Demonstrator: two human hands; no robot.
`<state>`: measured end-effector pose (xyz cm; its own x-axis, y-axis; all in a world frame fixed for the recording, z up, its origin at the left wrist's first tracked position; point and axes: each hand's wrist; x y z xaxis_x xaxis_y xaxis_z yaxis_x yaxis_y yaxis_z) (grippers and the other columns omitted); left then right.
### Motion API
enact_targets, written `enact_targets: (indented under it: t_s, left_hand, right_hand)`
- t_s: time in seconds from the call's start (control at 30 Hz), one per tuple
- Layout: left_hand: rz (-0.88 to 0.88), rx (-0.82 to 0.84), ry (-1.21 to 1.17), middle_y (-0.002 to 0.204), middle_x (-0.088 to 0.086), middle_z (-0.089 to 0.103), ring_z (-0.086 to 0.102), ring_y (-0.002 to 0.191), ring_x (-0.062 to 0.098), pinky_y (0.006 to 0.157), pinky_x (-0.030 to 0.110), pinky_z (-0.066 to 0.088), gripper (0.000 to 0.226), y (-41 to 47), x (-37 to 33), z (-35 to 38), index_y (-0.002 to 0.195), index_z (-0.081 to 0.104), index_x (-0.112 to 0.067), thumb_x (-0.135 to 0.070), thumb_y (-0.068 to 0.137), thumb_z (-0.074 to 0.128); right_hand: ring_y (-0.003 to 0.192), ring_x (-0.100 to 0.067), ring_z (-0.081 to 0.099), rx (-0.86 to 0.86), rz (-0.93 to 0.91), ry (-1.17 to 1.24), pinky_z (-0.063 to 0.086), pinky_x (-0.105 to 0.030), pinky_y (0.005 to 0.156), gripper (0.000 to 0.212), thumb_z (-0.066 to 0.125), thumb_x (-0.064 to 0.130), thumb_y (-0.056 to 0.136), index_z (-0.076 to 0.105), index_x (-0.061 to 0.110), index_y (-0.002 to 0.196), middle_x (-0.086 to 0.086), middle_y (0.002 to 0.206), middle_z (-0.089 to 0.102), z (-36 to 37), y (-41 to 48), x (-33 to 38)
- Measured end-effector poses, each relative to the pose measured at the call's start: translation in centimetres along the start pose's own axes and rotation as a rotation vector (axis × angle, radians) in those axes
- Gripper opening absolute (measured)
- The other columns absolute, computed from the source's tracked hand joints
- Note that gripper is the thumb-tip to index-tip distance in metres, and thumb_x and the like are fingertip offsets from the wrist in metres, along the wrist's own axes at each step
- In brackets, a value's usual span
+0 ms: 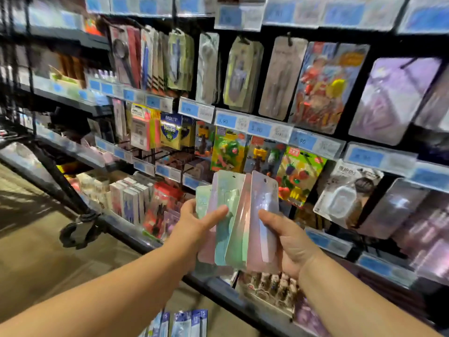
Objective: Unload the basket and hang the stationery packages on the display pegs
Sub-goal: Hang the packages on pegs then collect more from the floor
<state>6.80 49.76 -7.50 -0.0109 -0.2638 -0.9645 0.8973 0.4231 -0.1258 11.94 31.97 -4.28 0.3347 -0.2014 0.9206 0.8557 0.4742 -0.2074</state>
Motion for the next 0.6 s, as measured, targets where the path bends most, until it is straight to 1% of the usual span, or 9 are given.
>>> enact_targets:
  t_s: [0.07,0.13,0.27,0.33,0.4,0.43,0.5,0.53,0.6]
  left_hand:
    - [0.001,0.000,-0.016,0.119,0.006,0.063,0.069,0.095,0.031,0.070,0.052,0.059,0.093,-0.7,0.0,1.9,0.129,0.041,-0.023,-0.053,0.054,0.089]
    - [-0.006,0.019,-0.033,0.117,0.007,0.063,0.069,0.091,0.032,0.063,0.051,0.059,0.080,-1.1,0.4,3.8,0.128,0.040,-0.024,-0.047,0.064,0.081]
    - [0.008,0.068,-0.028,0.114,0.005,0.065,0.070,0.092,0.025,0.076,0.048,0.059,0.079,-2.2,2.1,7.4,0.135,0.037,-0.021,-0.048,0.071,0.074]
    - [0.004,0.127,-0.037,0.114,0.005,0.066,0.072,0.088,0.022,0.074,0.043,0.060,0.084,-2.6,3.0,9.0,0.136,0.037,-0.019,-0.050,0.067,0.072]
    - [-0.001,0.206,0.002,0.104,0.003,0.069,0.073,0.078,0.014,0.066,0.034,0.059,0.079,-3.0,3.8,10.8,0.130,0.038,-0.016,-0.045,0.067,0.073]
    - [-0.003,0.236,0.009,0.095,0.001,0.070,0.072,0.070,0.009,0.059,0.028,0.057,0.071,-3.1,4.2,11.7,0.127,0.037,-0.015,-0.038,0.071,0.074]
    - [-0.008,0.300,-0.003,0.075,-0.006,0.074,0.070,0.059,0.004,0.047,0.021,0.052,0.057,-3.4,4.5,13.3,0.121,0.036,-0.014,-0.018,0.080,0.077]
    - [-0.004,0.320,-0.007,0.075,-0.007,0.074,0.071,0.062,0.006,0.048,0.021,0.052,0.065,-3.2,4.8,14.0,0.122,0.038,-0.014,-0.017,0.076,0.083]
    - [-0.001,0.366,-0.029,0.096,-0.001,0.073,0.074,0.076,0.013,0.056,0.026,0.055,0.091,-3.0,5.1,15.0,0.131,0.036,-0.014,-0.030,0.057,0.087]
  right_hand:
    - [0.098,-0.039,0.068,-0.039,-0.023,0.000,0.055,-0.054,0.084,0.064,0.073,0.028,0.061,0.063,0.011,0.122,-0.020,0.108,0.072,-1.1,-1.0,0.6]
    - [0.103,-0.040,0.067,-0.050,-0.052,0.027,0.053,-0.057,0.089,0.060,0.071,0.025,0.066,0.062,0.013,0.124,-0.019,0.110,0.071,-2.2,-2.1,1.0]
    - [0.103,-0.037,0.068,-0.071,-0.081,0.055,0.056,-0.050,0.085,0.058,0.071,0.021,0.068,0.059,0.015,0.124,-0.015,0.110,0.072,-4.9,-3.8,1.5]
    - [0.096,-0.035,0.070,-0.083,-0.091,0.038,0.059,-0.046,0.077,0.057,0.072,0.021,0.067,0.060,0.016,0.122,-0.015,0.107,0.073,-6.0,-4.4,1.9]
    - [0.085,-0.031,0.072,-0.110,-0.098,0.016,0.059,-0.042,0.070,0.055,0.073,0.022,0.065,0.062,0.018,0.118,-0.014,0.101,0.074,-6.9,-5.0,2.4]
    - [0.083,-0.031,0.072,-0.125,-0.098,0.016,0.059,-0.043,0.069,0.055,0.074,0.023,0.064,0.062,0.018,0.117,-0.014,0.101,0.074,-7.4,-5.2,2.7]
    - [0.088,-0.034,0.071,-0.153,-0.093,0.011,0.059,-0.048,0.076,0.058,0.075,0.025,0.063,0.060,0.017,0.118,-0.017,0.104,0.073,-8.4,-5.6,3.0]
    - [0.092,-0.036,0.070,-0.170,-0.094,0.013,0.058,-0.051,0.081,0.059,0.076,0.025,0.063,0.060,0.016,0.119,-0.018,0.106,0.073,-8.9,-5.8,3.1]
    - [0.097,-0.038,0.068,-0.187,-0.097,0.027,0.055,-0.055,0.087,0.060,0.076,0.026,0.063,0.060,0.016,0.120,-0.019,0.108,0.072,-9.8,-6.3,3.2]
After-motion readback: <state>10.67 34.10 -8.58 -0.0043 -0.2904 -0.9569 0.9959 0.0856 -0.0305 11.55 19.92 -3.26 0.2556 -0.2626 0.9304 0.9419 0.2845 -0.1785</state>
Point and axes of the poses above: each hand's wrist, its own y-axis towards the middle knuckle, its own z-axis out of the palm, x = y × z
